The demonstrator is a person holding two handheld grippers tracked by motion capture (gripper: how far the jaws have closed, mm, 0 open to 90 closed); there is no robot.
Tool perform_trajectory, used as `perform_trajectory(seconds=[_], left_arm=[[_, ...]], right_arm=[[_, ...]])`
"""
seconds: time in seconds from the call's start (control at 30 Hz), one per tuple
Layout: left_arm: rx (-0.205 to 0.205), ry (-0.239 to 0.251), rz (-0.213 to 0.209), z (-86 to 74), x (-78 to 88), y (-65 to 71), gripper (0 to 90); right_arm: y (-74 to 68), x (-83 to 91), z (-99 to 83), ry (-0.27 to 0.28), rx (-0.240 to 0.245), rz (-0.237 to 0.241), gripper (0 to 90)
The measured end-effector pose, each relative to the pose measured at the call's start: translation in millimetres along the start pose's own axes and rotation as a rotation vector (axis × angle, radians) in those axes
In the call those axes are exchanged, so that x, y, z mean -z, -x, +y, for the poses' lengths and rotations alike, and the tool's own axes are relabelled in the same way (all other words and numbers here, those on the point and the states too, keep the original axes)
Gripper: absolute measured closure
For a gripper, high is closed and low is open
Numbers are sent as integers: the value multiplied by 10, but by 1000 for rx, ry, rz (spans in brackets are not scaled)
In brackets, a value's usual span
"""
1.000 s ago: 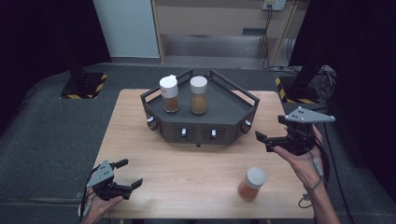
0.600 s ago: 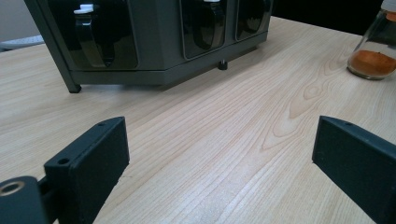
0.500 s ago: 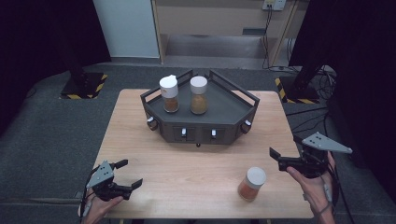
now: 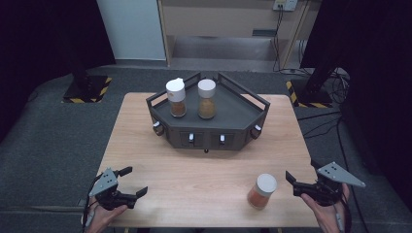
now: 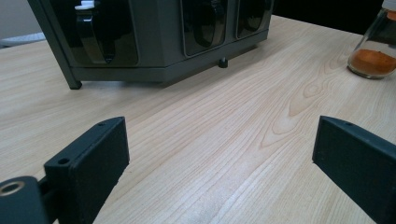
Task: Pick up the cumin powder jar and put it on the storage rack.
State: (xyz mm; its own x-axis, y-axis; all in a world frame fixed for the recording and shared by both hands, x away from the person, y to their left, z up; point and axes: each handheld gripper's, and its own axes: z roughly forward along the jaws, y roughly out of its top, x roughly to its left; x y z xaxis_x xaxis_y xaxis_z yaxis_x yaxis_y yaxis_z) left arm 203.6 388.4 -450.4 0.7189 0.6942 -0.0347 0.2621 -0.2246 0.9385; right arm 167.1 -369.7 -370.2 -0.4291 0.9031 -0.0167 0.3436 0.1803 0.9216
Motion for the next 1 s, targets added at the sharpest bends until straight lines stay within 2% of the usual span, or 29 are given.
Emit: perform_trajectory(seconds=[0.1, 0.37, 0.47, 0.53, 0.77, 1.0], left_arm=[[1, 0, 1, -1, 3, -1, 28], [9, 5, 3, -12, 10, -3, 28], [7, 7, 4, -13, 14, -3, 28], [7, 6, 4, -14, 16, -4, 28], [1, 10, 0, -13, 19, -4, 28], [-6, 11, -7, -13, 15, -7, 28]], right_arm=[[-2, 2, -121, 3, 7, -6, 24], [47, -54, -344, -25, -17, 21, 21], [30, -63, -413, -23, -2, 18, 21], [25, -65, -439, -25, 12, 19, 21], [97, -61, -526, -9, -5, 37, 22], [107, -90, -555, -10, 16, 55, 25]])
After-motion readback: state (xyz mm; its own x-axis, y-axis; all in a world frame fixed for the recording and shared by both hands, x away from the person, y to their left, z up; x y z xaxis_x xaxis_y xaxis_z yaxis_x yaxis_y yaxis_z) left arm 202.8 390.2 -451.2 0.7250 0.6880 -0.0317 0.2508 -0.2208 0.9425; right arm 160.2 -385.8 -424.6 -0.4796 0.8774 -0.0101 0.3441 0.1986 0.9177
